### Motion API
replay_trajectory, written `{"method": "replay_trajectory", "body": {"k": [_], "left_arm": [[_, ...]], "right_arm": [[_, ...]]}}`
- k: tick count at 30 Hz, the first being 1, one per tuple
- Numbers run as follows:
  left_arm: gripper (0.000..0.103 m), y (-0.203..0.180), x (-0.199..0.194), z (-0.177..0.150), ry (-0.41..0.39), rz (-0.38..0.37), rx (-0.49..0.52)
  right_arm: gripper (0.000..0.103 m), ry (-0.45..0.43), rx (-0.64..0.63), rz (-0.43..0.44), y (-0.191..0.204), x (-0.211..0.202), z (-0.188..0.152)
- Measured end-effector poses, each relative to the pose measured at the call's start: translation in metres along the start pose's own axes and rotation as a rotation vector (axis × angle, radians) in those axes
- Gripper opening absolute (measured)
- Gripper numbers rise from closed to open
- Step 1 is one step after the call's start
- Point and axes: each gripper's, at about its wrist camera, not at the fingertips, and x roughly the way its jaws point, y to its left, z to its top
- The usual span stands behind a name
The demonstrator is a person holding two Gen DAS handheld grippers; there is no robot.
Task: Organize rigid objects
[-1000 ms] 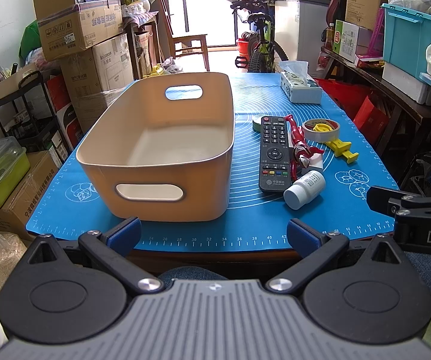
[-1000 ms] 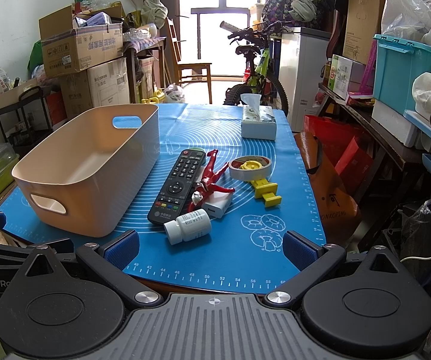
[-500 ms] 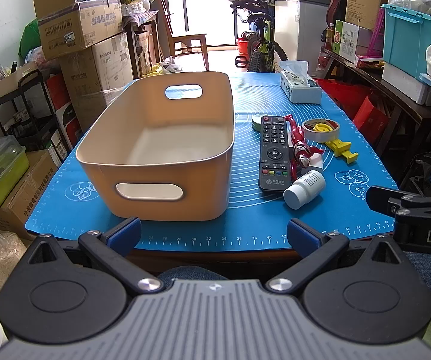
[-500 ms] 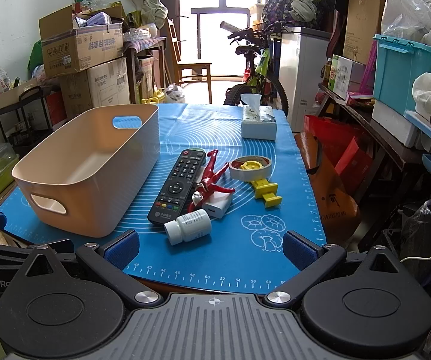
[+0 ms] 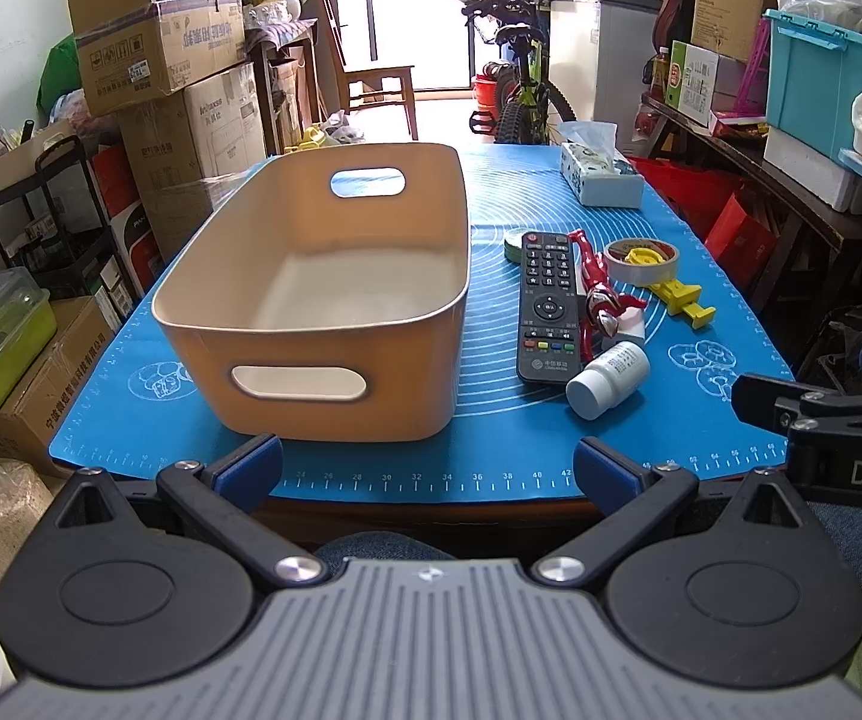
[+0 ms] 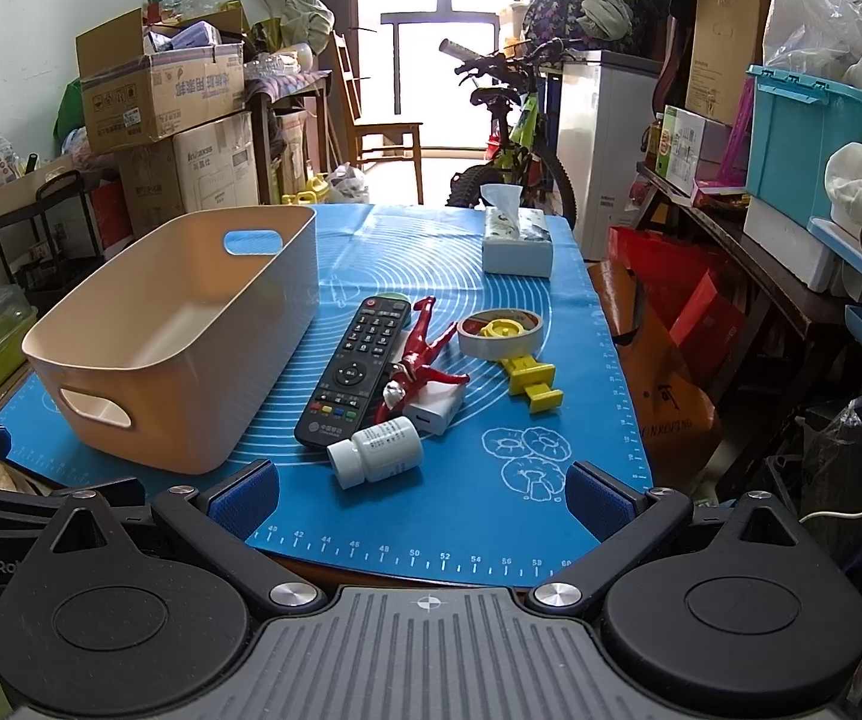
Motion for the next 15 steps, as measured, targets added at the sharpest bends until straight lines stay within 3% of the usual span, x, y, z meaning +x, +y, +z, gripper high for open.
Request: {"method": "replay_trajectory", "body": {"k": [6, 15], "left_arm": [[0.102, 0.013, 0.001, 0.016, 0.012, -0.024, -0.055], [0.101, 0.054, 0.010, 0.053, 0.015, 0.047, -0.079]], "right_arm": [[0.101, 0.026, -0.012, -0.006, -0.003, 0.006, 0.012], [0.101, 0.026, -0.027, 0.023, 0.008, 0.019, 0.038]]}}
